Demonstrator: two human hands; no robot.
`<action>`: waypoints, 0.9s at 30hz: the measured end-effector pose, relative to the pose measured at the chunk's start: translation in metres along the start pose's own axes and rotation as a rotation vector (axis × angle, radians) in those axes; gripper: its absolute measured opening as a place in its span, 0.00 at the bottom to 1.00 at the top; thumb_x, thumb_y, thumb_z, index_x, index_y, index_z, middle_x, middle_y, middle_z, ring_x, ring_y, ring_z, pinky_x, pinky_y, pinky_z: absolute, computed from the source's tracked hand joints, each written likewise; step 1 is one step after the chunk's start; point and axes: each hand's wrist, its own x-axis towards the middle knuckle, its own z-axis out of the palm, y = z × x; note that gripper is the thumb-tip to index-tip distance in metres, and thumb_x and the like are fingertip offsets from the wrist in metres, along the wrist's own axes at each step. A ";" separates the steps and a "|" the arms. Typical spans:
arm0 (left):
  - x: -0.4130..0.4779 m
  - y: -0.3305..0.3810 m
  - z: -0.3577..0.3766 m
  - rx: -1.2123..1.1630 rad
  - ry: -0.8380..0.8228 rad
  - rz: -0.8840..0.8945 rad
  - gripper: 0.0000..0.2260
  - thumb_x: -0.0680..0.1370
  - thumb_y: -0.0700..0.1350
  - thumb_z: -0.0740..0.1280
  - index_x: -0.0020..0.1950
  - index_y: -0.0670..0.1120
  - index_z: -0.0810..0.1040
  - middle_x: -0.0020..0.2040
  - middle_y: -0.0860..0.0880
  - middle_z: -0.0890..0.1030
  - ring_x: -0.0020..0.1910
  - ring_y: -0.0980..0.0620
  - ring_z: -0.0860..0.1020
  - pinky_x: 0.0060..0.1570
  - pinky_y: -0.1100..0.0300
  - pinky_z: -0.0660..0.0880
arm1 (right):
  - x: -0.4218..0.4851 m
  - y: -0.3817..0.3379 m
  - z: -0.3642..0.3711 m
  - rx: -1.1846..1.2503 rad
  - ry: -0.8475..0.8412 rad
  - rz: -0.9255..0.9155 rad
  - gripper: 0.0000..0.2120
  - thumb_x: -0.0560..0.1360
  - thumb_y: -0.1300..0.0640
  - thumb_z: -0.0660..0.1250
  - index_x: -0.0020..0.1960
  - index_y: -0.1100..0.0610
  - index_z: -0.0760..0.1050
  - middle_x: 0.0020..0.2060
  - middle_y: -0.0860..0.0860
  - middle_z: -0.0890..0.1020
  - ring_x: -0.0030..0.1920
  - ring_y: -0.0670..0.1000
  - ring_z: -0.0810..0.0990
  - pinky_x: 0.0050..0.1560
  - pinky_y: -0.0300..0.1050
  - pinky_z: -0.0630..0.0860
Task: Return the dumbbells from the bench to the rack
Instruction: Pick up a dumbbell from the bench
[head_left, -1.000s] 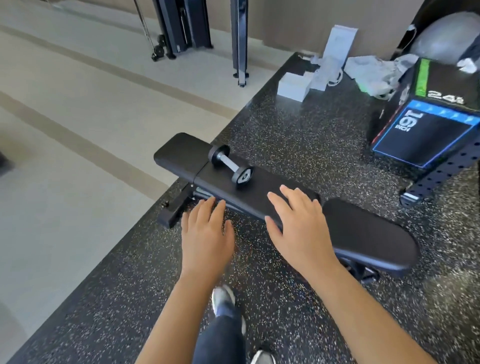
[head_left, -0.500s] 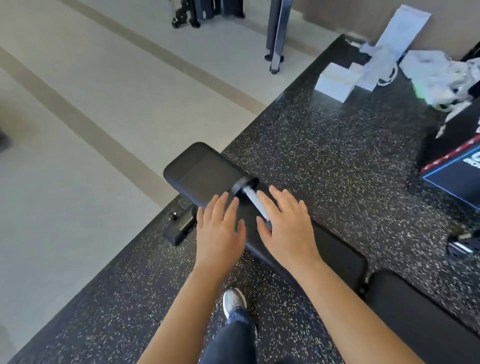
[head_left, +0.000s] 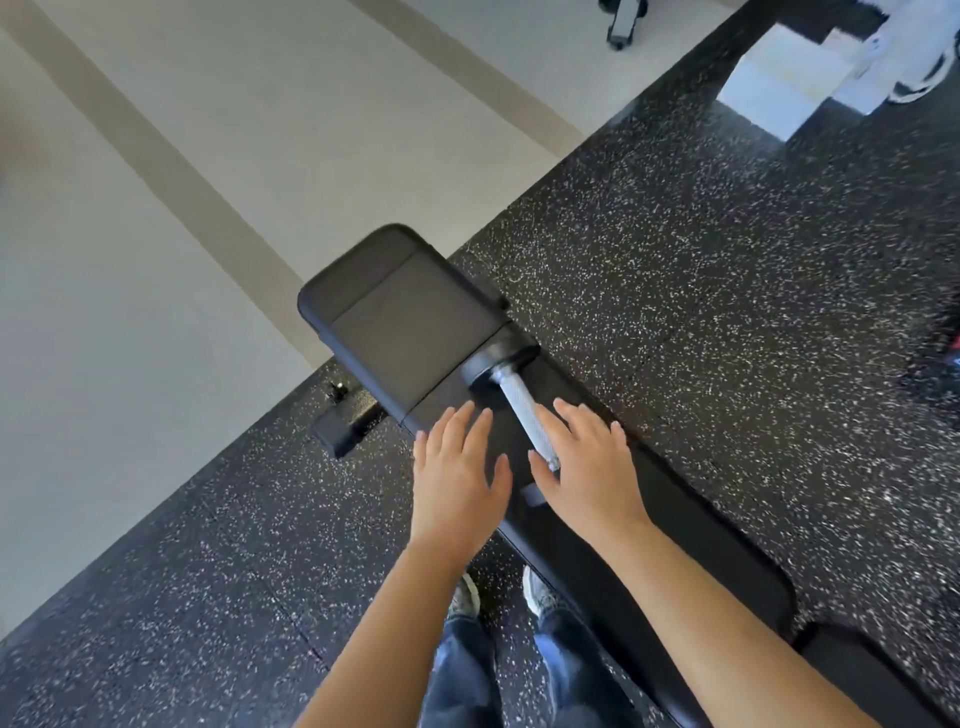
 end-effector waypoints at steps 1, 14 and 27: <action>-0.001 0.000 0.013 -0.015 -0.014 -0.021 0.21 0.73 0.47 0.64 0.65 0.41 0.72 0.65 0.41 0.74 0.65 0.39 0.70 0.63 0.38 0.65 | 0.002 0.007 0.011 0.005 -0.030 -0.006 0.22 0.69 0.53 0.69 0.62 0.57 0.74 0.57 0.58 0.79 0.57 0.62 0.78 0.52 0.67 0.73; -0.023 -0.006 0.114 -0.117 -0.070 -0.215 0.25 0.73 0.52 0.57 0.65 0.41 0.72 0.64 0.41 0.74 0.63 0.38 0.72 0.61 0.39 0.68 | 0.027 0.062 0.082 0.263 -0.246 -0.015 0.25 0.74 0.53 0.64 0.70 0.52 0.65 0.64 0.51 0.72 0.63 0.55 0.72 0.62 0.55 0.66; -0.019 -0.012 0.141 -0.103 -0.056 -0.130 0.31 0.71 0.62 0.59 0.69 0.45 0.66 0.68 0.45 0.71 0.68 0.43 0.66 0.64 0.42 0.64 | 0.075 0.085 0.094 0.538 -0.603 0.070 0.33 0.73 0.54 0.67 0.71 0.37 0.56 0.65 0.47 0.68 0.55 0.49 0.73 0.56 0.42 0.69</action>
